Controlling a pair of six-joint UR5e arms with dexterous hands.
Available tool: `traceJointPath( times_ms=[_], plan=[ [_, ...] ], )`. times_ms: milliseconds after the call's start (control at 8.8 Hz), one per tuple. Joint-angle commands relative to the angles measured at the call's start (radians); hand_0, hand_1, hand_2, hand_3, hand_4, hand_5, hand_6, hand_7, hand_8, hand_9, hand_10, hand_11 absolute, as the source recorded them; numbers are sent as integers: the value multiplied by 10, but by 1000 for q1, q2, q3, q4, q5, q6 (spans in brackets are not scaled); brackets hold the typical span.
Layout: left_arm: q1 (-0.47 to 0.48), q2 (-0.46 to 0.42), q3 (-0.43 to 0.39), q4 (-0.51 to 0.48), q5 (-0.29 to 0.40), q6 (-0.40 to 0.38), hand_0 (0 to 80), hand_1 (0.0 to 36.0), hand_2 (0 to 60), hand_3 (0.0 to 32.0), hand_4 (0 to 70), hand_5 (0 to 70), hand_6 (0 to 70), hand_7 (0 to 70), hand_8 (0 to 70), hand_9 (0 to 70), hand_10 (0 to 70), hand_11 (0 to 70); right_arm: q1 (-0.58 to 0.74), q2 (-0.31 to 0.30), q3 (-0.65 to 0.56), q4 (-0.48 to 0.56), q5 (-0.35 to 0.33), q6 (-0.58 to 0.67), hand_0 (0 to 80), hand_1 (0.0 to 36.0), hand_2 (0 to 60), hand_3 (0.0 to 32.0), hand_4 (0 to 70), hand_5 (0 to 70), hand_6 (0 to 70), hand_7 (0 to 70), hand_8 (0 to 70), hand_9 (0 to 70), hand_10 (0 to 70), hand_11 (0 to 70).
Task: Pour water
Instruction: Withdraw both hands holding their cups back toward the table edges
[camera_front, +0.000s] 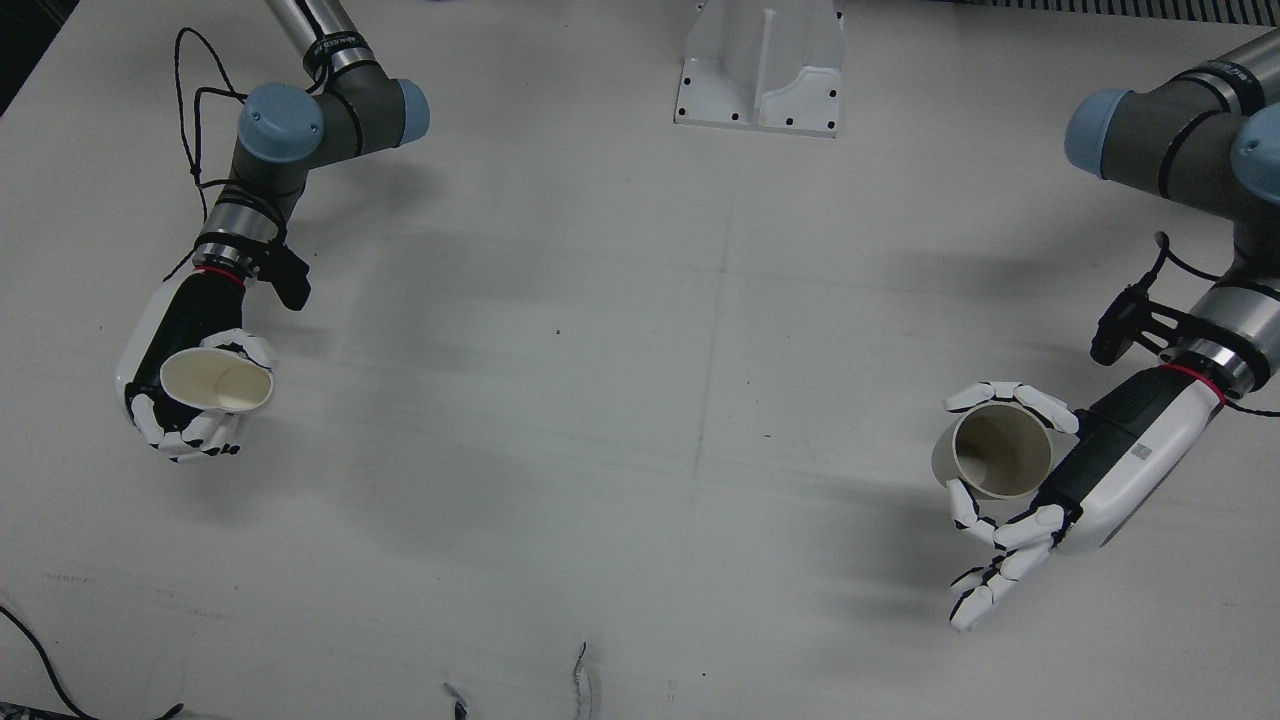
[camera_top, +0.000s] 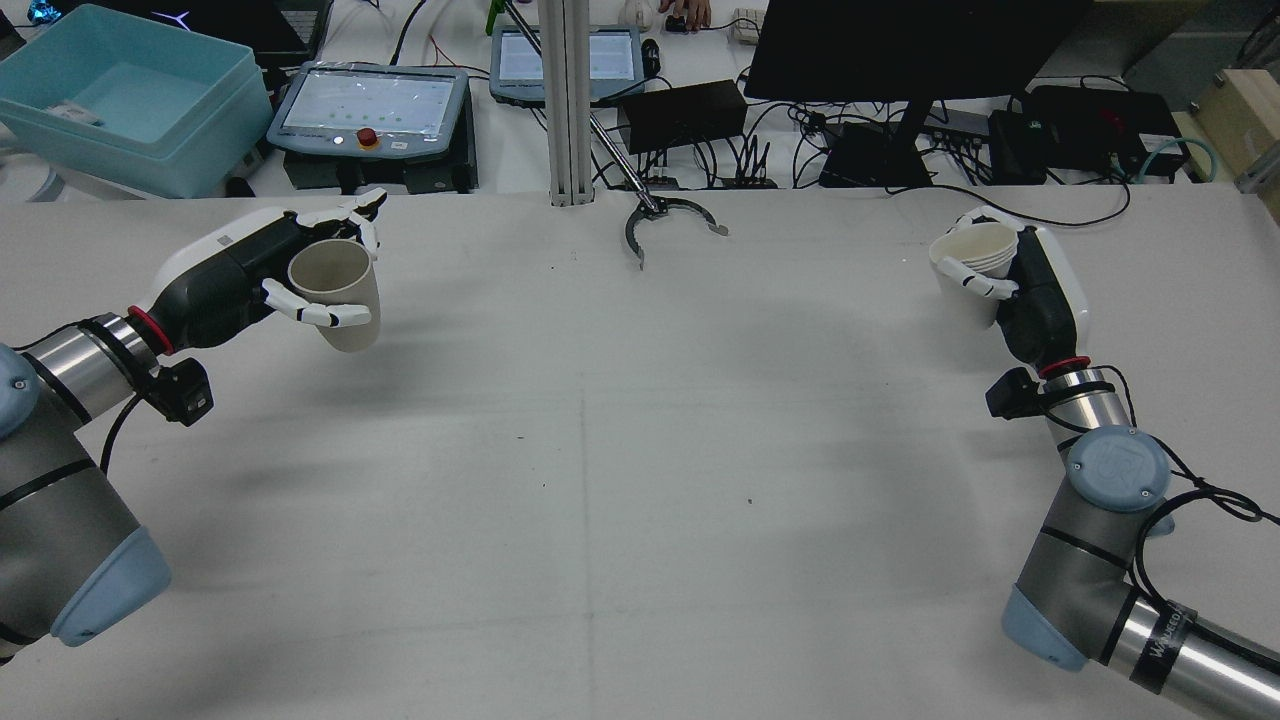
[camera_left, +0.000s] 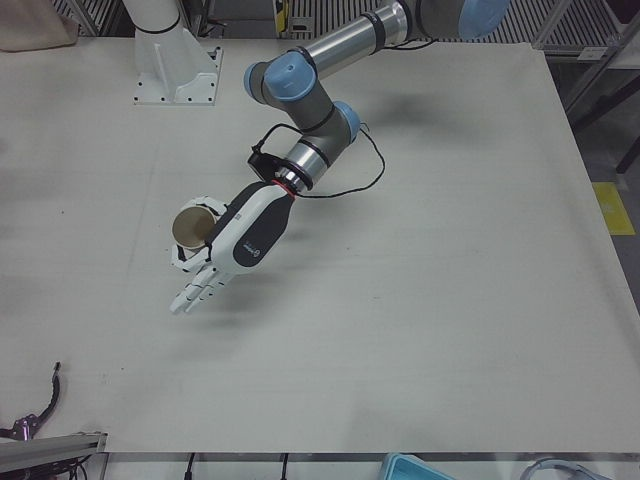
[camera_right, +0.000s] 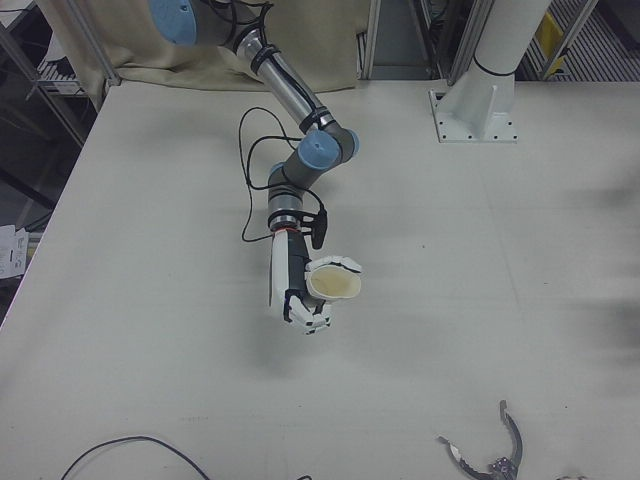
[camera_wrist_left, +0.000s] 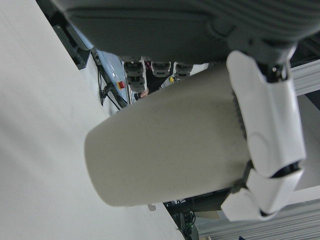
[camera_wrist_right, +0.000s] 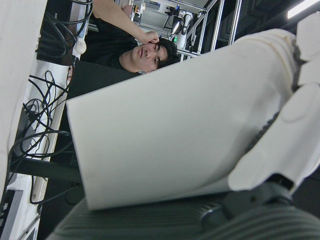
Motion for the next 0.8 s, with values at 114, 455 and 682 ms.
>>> traceJointPath(
  times_ms=[114,455,682],
  plan=[
    [1,231,38,-228,-164,33,479,360,600,0,310,534,31,67,25,51,66,118,3,-43,41,-3,-25,-4,527,235,540,0,258,694,563,594,537,700,468,672],
    [5,262,243,-439,-187,72,475,360,600,0,283,472,23,56,20,46,62,109,9,-47,42,-9,-36,-15,529,239,546,0,259,700,568,596,529,689,464,667],
    [5,264,320,-512,-187,72,481,338,600,0,275,479,28,60,20,46,60,106,7,-37,39,-11,-34,-22,533,245,551,0,254,700,563,597,517,681,453,651]
  ],
)
